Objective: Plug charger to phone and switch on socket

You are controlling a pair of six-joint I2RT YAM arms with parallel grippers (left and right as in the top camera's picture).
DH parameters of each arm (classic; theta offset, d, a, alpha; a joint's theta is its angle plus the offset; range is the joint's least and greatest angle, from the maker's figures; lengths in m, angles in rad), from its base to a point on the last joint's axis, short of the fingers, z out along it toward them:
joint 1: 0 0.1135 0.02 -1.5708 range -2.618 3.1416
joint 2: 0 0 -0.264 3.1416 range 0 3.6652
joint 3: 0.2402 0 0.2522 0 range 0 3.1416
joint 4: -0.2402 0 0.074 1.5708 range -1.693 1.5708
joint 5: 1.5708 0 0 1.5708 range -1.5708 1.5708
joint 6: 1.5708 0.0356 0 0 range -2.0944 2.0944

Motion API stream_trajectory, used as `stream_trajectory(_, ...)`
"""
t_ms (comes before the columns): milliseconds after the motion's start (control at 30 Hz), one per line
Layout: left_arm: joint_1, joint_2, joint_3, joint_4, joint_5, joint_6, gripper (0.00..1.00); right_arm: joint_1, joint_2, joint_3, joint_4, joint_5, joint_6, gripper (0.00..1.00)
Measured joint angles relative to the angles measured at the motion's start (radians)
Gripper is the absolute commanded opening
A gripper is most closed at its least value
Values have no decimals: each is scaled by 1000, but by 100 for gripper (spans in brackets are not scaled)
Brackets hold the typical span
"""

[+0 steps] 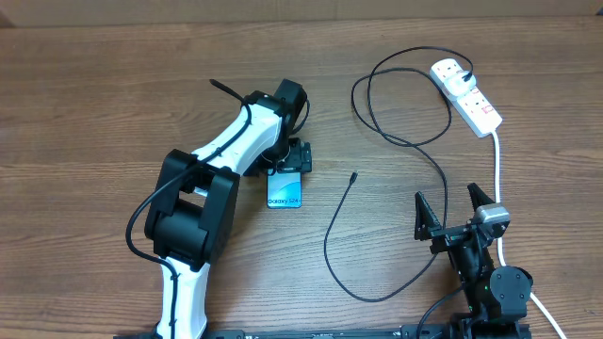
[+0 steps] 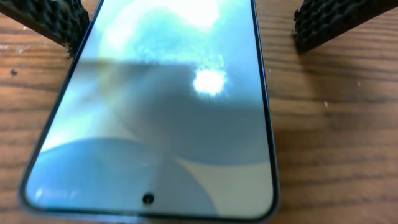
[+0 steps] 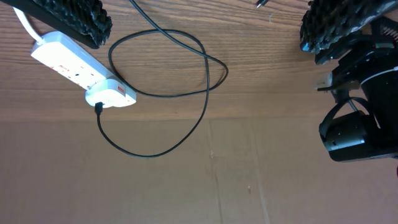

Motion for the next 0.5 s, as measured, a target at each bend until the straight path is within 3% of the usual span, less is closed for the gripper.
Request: stream_trajectory(500,-38,-103,-5,-91,5,-1,100,0,0,0,0,0,0,100)
